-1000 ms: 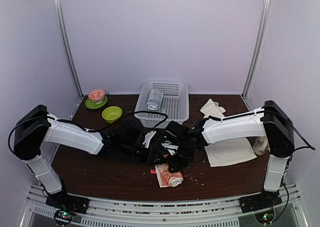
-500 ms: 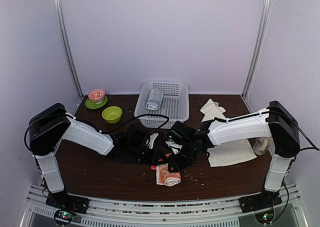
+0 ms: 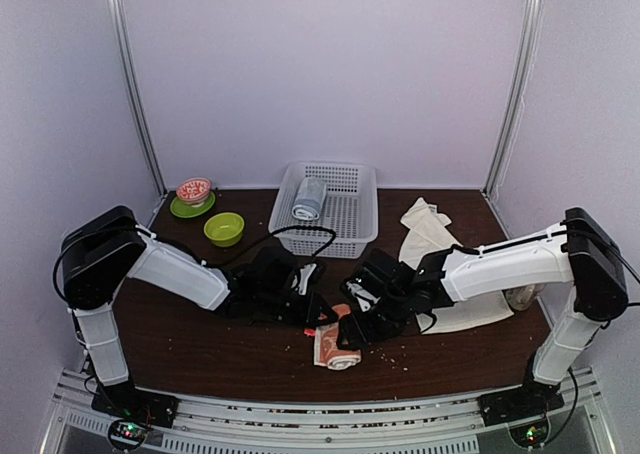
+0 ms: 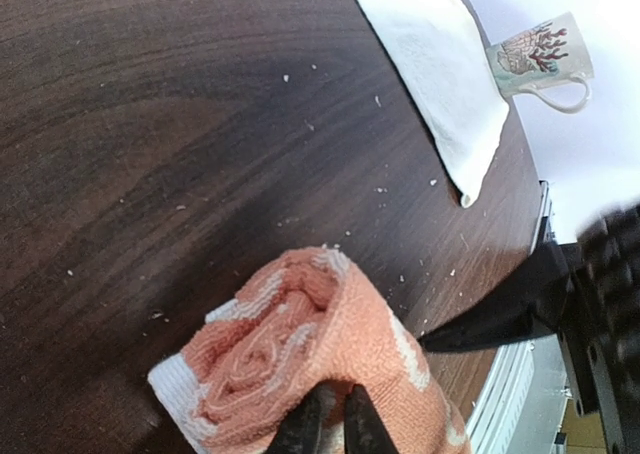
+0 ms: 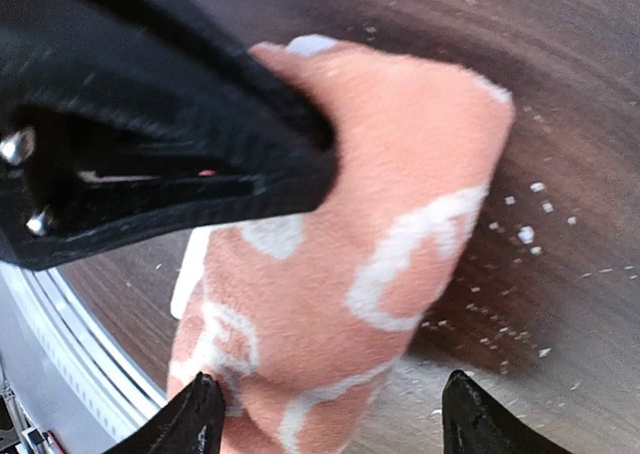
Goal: Roll the towels
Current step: Roll the towel from the center of the board, then pick up the towel from the center of the board.
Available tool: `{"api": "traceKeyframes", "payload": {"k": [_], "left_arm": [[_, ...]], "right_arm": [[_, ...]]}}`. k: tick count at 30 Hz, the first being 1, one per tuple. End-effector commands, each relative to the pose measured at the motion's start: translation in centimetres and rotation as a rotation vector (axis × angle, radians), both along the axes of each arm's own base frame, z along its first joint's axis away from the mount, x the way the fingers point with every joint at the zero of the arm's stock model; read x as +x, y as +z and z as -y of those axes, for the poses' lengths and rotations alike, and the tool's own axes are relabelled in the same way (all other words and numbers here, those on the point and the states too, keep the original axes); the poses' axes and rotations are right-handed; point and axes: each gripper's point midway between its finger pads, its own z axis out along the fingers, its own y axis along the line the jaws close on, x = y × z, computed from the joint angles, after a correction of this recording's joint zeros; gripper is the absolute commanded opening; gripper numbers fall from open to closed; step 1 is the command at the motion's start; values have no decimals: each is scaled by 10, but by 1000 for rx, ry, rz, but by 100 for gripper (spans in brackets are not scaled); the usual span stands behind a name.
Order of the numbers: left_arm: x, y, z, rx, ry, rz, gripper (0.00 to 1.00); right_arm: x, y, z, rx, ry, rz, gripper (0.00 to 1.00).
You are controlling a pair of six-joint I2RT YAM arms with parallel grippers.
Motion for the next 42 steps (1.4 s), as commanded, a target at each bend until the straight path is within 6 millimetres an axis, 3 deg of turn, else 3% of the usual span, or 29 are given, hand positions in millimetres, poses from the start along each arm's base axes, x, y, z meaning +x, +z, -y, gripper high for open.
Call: {"api": "traceKeyframes", "payload": {"k": [1, 9, 14, 20, 24, 29, 36, 42], "left_arm": [[7, -29, -17, 83, 66, -30, 11], [6, -35, -22, 98, 80, -40, 10], [6, -35, -24, 102, 80, -39, 10], [6, -36, -25, 108, 84, -38, 9], [6, -39, -27, 114, 88, -41, 9], [5, -40, -27, 114, 88, -45, 9], [5, -41, -28, 116, 91, -45, 8], [5, -38, -28, 117, 86, -37, 8]], "right_arm": [[-10, -9, -9, -22, 3, 7, 75], [-18, -22, -12, -92, 9, 27, 74], [-10, 7, -21, 13, -25, 54, 76], [16, 27, -2, 164, -216, 48, 77], [24, 21, 3, 251, -308, -15, 77], [28, 16, -15, 329, -320, -80, 77], [28, -7, -25, 296, -320, -137, 75], [18, -28, -25, 237, -302, -197, 68]]}}
